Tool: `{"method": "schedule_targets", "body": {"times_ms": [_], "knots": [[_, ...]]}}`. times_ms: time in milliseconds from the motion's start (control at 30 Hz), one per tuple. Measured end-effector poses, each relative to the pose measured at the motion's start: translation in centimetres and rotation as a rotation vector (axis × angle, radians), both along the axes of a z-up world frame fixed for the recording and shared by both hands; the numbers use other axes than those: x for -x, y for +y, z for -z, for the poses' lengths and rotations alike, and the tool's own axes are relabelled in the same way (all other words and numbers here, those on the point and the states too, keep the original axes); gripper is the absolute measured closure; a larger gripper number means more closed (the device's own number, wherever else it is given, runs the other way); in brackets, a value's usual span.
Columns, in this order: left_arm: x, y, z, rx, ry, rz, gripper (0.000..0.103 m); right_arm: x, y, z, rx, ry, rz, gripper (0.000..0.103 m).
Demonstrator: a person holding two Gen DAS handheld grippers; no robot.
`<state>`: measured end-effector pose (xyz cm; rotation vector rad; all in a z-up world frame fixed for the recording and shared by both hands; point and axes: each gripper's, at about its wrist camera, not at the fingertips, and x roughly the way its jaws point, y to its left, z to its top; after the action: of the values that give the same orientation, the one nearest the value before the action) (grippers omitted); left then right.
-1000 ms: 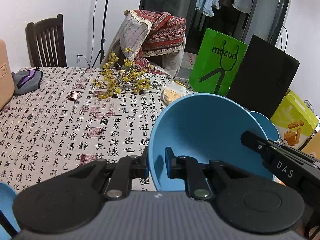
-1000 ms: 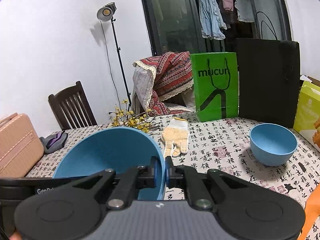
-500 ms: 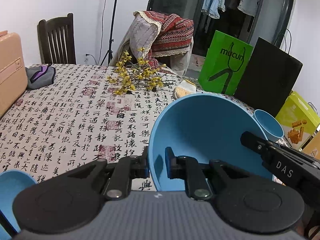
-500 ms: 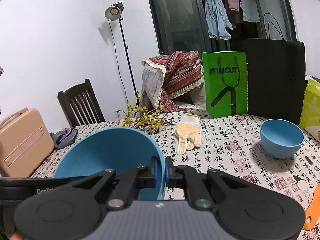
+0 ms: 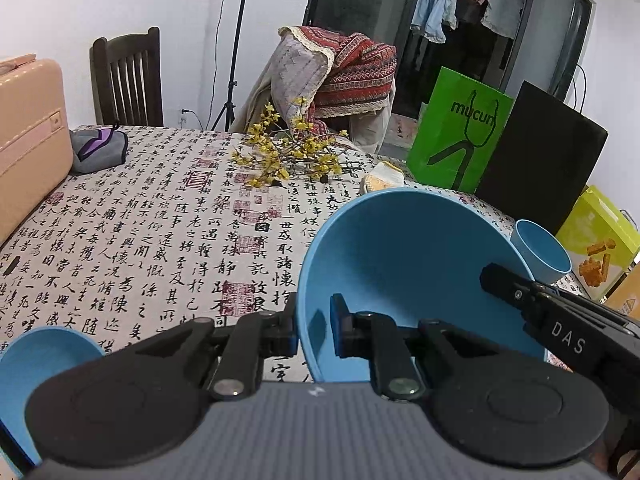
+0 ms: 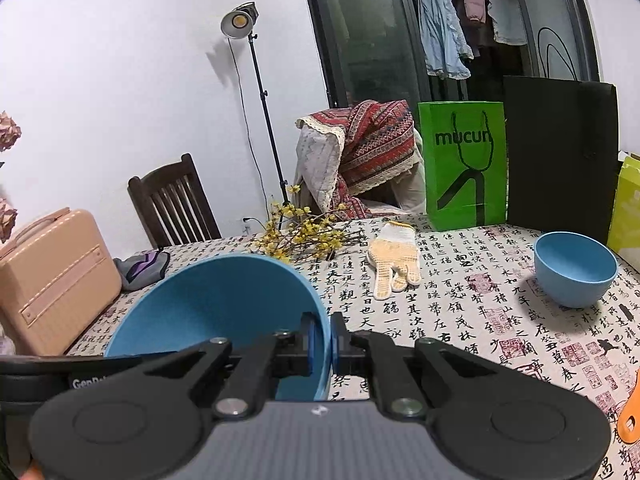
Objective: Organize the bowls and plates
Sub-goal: 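Carry the held blue bowls with both grippers away from the bags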
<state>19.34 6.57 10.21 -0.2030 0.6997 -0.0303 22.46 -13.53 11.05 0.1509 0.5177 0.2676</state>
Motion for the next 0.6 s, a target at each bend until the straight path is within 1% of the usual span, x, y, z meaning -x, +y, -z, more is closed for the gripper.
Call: {"method": "schedule_targets", "body": {"times_ms": [600], "knots": [[2.0, 2.9, 0.5, 0.005, 0.0, -0.039, 0.088, 1.4, 3.0, 0.7, -0.003, 0.012, -0.031, 0.095]]}}
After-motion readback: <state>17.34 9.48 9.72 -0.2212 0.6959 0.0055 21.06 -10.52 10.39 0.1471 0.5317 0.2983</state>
